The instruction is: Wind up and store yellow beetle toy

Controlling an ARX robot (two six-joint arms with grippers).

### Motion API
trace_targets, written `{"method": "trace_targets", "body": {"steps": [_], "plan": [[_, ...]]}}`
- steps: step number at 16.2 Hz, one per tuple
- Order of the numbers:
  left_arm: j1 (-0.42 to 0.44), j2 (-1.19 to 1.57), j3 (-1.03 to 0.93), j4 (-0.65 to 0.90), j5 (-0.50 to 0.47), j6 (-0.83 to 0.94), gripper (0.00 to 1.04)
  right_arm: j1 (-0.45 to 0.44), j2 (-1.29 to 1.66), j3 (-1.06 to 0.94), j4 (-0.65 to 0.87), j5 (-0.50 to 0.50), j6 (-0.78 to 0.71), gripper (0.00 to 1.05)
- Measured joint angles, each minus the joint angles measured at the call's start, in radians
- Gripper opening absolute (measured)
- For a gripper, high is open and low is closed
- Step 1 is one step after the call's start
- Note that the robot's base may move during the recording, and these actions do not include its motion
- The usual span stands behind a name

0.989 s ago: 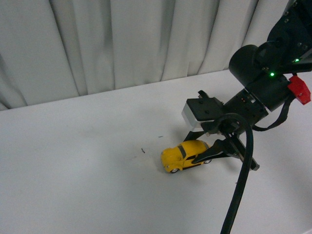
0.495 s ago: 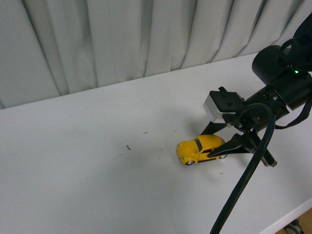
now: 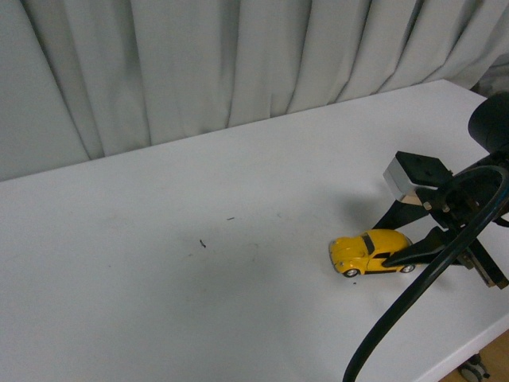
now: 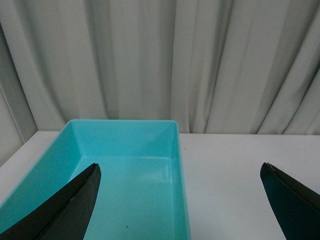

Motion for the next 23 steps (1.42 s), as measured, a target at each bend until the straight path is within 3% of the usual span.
{"method": "trace_targets", "body": {"steps": [7, 9, 10, 11, 20, 23], "plan": [[0.0, 0.0, 0.0, 0.0, 0.0, 0.0, 0.98, 0.012, -0.002, 0.054, -0.095, 0.043, -0.004, 0.41], [0.0, 0.0, 0.0, 0.0, 0.0, 0.0, 0.98, 0.011, 0.005, 0.054, -0.091, 0.062, 0.0, 0.49], [0.0, 0.0, 0.0, 0.0, 0.0, 0.0, 0.98, -0.003, 0.024, 0.038, -0.101, 0.088, -0.007, 0.78], [0.0, 0.0, 0.0, 0.0, 0.0, 0.0, 0.98, -0.009, 0.023, 0.034, -0.109, 0.089, -0.016, 0.98], [0.0, 0.0, 0.0, 0.0, 0.0, 0.0, 0.98, -0.009, 0.016, 0.031, -0.057, 0.092, -0.03, 0.98], [0.0, 0.0, 0.0, 0.0, 0.0, 0.0, 0.98, -0.004, -0.006, -0.005, 0.028, 0.068, 0.011, 0.98]]}}
